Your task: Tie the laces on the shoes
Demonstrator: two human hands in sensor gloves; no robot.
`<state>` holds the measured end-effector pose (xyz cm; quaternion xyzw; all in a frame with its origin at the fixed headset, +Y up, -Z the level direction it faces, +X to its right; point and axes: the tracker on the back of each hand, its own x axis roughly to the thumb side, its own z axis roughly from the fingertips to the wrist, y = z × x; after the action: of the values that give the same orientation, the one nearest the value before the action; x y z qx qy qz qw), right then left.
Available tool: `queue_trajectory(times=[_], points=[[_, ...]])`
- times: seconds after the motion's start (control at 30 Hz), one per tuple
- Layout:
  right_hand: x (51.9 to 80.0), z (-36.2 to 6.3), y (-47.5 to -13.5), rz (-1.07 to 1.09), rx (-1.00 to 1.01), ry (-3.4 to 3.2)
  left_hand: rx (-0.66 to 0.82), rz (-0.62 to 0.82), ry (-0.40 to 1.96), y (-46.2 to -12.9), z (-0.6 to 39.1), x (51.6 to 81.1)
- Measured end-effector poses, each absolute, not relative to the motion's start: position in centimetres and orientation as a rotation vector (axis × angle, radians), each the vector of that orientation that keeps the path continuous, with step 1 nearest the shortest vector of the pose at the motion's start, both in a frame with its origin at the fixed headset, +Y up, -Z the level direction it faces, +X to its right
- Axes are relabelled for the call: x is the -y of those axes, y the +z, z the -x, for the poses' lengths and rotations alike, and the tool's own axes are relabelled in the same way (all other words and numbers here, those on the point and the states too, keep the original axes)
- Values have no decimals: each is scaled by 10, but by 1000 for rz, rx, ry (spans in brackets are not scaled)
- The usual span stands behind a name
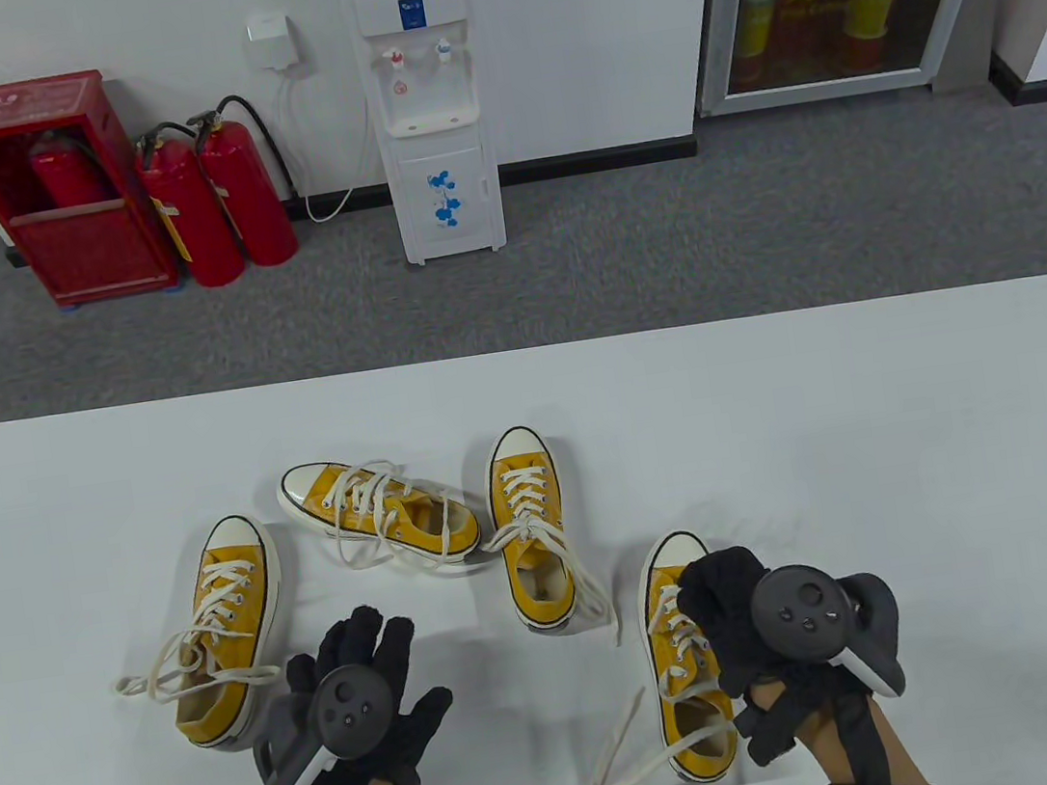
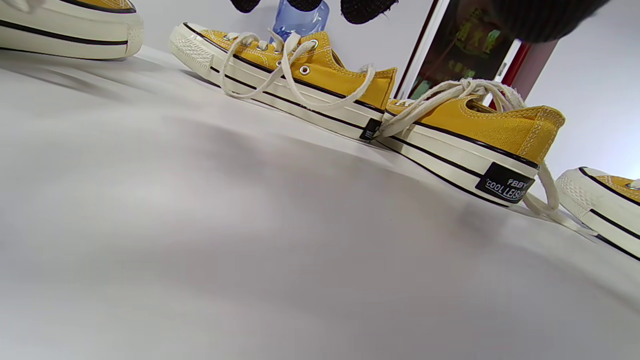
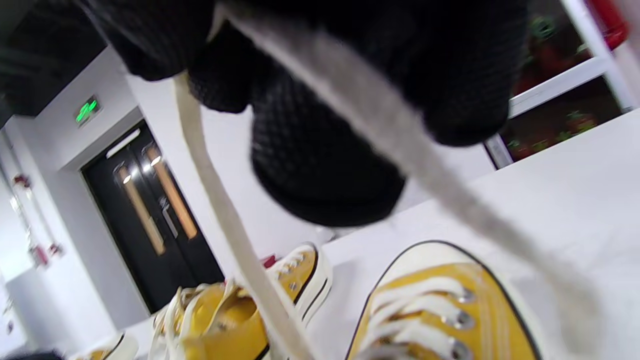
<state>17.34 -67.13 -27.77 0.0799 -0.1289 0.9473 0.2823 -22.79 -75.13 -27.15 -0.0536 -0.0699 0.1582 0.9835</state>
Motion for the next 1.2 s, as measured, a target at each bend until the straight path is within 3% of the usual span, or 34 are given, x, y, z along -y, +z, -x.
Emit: queue_trajectory(times=[0.3, 0.67, 0.9, 1.2], points=[[688, -232, -263, 163, 448, 2242, 144, 107, 317, -271, 227, 751], [717, -264, -263, 280, 351, 2074, 187, 109, 302, -268, 217, 747], [720, -270, -266, 301, 332, 2091, 300, 127, 388, -259, 181, 727], [724, -270, -268, 300, 304, 2101, 451, 226, 438, -256, 107, 710]])
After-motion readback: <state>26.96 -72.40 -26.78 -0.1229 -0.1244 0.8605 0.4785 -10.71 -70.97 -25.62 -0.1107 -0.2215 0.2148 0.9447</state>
